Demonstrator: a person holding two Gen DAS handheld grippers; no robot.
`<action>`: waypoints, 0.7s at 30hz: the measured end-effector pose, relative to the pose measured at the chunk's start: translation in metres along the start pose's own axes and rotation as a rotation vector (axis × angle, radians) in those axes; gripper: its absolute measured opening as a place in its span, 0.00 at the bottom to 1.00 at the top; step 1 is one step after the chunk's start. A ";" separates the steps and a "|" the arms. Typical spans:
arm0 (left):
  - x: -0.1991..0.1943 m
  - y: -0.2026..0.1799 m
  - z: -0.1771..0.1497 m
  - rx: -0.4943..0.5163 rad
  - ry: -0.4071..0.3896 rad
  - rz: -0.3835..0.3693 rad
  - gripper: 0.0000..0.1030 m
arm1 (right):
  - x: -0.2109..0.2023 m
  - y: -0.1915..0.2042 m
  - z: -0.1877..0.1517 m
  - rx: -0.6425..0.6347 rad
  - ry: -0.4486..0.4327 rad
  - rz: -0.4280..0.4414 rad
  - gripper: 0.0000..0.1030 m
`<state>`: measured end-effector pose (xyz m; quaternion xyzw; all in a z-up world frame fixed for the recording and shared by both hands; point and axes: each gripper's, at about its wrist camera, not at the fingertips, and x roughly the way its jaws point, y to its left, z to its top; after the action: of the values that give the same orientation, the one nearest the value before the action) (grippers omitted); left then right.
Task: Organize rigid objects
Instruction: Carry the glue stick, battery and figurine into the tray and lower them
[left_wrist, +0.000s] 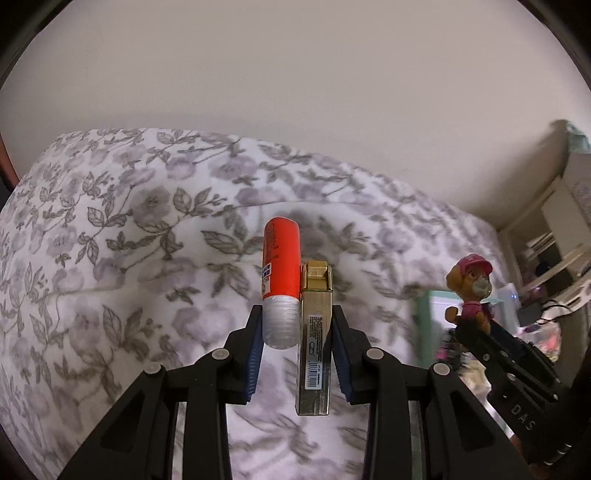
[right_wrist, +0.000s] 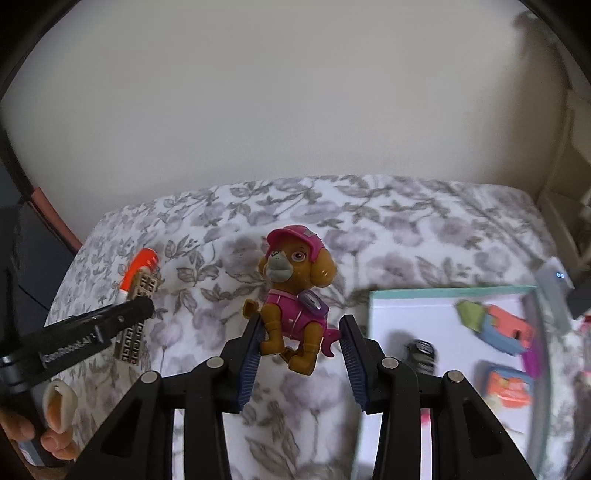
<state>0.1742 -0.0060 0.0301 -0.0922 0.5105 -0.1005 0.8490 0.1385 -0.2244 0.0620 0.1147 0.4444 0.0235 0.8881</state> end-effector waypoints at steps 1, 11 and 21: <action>-0.008 -0.006 -0.003 0.003 -0.002 -0.004 0.35 | -0.008 -0.004 0.000 0.013 -0.007 0.005 0.43; -0.049 -0.074 -0.035 0.039 -0.026 -0.075 0.35 | -0.079 -0.050 -0.011 0.110 -0.051 -0.025 0.43; -0.049 -0.146 -0.087 0.168 -0.024 -0.100 0.35 | -0.122 -0.109 -0.037 0.209 -0.066 -0.076 0.43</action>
<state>0.0637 -0.1380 0.0697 -0.0473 0.4849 -0.1838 0.8537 0.0290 -0.3408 0.1122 0.1903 0.4190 -0.0605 0.8858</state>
